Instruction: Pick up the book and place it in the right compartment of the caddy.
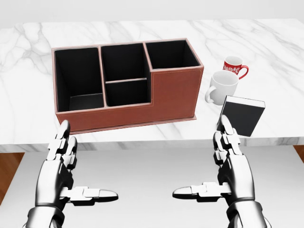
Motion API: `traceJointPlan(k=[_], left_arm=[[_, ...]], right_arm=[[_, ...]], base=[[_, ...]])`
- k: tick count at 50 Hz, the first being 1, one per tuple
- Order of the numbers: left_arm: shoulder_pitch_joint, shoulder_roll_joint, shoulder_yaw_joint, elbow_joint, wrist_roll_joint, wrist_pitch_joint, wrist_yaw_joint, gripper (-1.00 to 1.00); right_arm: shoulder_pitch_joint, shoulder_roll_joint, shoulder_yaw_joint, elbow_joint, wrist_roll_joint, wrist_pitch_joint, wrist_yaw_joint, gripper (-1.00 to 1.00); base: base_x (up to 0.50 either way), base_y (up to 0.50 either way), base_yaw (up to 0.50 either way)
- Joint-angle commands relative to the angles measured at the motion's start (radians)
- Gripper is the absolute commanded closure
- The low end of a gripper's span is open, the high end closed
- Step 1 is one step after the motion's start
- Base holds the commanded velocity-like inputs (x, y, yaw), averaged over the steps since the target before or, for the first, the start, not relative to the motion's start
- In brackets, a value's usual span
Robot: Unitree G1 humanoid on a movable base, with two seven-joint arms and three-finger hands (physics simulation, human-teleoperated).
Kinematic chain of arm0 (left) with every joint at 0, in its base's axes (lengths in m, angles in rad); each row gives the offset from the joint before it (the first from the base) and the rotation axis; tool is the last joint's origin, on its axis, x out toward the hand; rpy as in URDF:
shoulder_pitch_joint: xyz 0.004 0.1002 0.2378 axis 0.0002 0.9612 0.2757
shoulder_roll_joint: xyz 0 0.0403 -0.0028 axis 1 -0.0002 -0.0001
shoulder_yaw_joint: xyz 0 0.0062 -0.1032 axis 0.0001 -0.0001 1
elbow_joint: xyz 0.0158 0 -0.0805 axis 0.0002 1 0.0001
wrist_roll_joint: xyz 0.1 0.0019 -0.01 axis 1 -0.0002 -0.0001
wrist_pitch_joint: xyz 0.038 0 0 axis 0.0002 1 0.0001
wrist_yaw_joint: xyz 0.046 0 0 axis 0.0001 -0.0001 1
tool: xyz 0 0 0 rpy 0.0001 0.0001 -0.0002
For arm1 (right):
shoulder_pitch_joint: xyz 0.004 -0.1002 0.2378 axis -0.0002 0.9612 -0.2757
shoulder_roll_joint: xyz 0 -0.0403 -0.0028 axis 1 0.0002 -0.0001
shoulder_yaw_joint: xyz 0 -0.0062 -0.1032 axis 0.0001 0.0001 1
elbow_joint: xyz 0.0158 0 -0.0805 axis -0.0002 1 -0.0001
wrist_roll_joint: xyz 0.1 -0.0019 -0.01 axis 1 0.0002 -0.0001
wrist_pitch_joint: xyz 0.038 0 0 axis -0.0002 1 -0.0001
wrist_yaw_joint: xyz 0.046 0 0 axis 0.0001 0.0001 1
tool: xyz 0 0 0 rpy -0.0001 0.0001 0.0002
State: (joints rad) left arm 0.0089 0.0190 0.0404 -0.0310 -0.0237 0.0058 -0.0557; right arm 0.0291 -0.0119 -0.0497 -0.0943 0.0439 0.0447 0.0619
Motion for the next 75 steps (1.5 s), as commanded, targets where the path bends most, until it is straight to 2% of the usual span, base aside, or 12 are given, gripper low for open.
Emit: traceJointPlan(k=[1, 5, 6, 7, 8, 10, 11, 17, 21, 25, 46, 75], left_arm=[[0.001, -0.003, -0.006, -0.002, -0.004, 0.002, 0.008, -1.00], [-0.001, 0.000, 0.000, 0.001, -0.007, -0.001, 0.006, -1.00], [-0.001, 0.002, 0.003, -0.002, -0.008, 0.001, 0.007, -1.00], [0.000, 0.004, 0.009, -0.011, -0.012, 0.008, 0.008, -1.00], [0.004, 0.007, 0.019, -0.036, -0.019, 0.020, 0.010, -1.00], [0.015, 0.018, 0.045, -0.123, -0.022, 0.070, 0.020, -1.00], [0.017, 0.021, 0.064, -0.152, -0.035, 0.081, 0.022, -1.00], [0.035, 0.037, 0.169, -0.338, -0.091, 0.081, 0.041, -1.00], [0.039, 0.038, 0.225, -0.346, -0.133, 0.081, 0.045, -1.00], [0.041, 0.041, 0.261, -0.362, -0.172, 0.081, 0.063, -1.00], [0.051, 0.038, 0.263, -0.361, -0.192, 0.081, 0.088, -1.00], [0.048, 0.040, 0.256, -0.351, -0.191, 0.081, 0.085, -1.00]], right_arm=[[-0.006, -0.005, 0.007, 0.019, -0.005, -0.005, -0.018, -1.00], [0.001, -0.007, 0.002, -0.010, -0.002, 0.011, -0.019, -1.00], [0.004, -0.008, -0.001, -0.024, -0.001, 0.020, -0.020, -1.00], [0.016, -0.013, -0.011, -0.083, 0.006, 0.043, -0.020, -1.00], [0.017, -0.012, -0.012, -0.087, 0.006, 0.043, -0.019, -1.00], [0.034, -0.018, -0.035, -0.180, 0.020, 0.043, -0.019, -1.00], [0.041, -0.020, -0.049, -0.222, 0.029, 0.043, -0.017, -1.00], [0.077, -0.030, -0.165, -0.458, 0.086, 0.043, -0.005, -1.00], [0.091, -0.029, -0.254, -0.531, 0.123, 0.043, 0.015, -1.00], [0.093, -0.023, -0.296, -0.560, 0.135, 0.043, 0.027, -1.00], [0.100, -0.009, -0.321, -0.600, 0.171, 0.043, 0.034, -1.00], [0.106, -0.010, -0.319, -0.603, 0.171, 0.043, 0.041, -1.00]], base=[[0.00, 0.00, 0.00], [0.00, 0.00, 0.00], [0.00, 0.00, 0.00], [0.00, 0.00, 0.00], [0.00, 0.00, 0.00], [0.00, 0.00, 0.00], [0.00, 0.00, 0.00], [0.00, 0.00, 0.00], [0.00, 0.00, 0.00], [0.00, 0.00, 0.00], [0.01, 0.00, 0.00], [0.26, 0.00, 0.00]])
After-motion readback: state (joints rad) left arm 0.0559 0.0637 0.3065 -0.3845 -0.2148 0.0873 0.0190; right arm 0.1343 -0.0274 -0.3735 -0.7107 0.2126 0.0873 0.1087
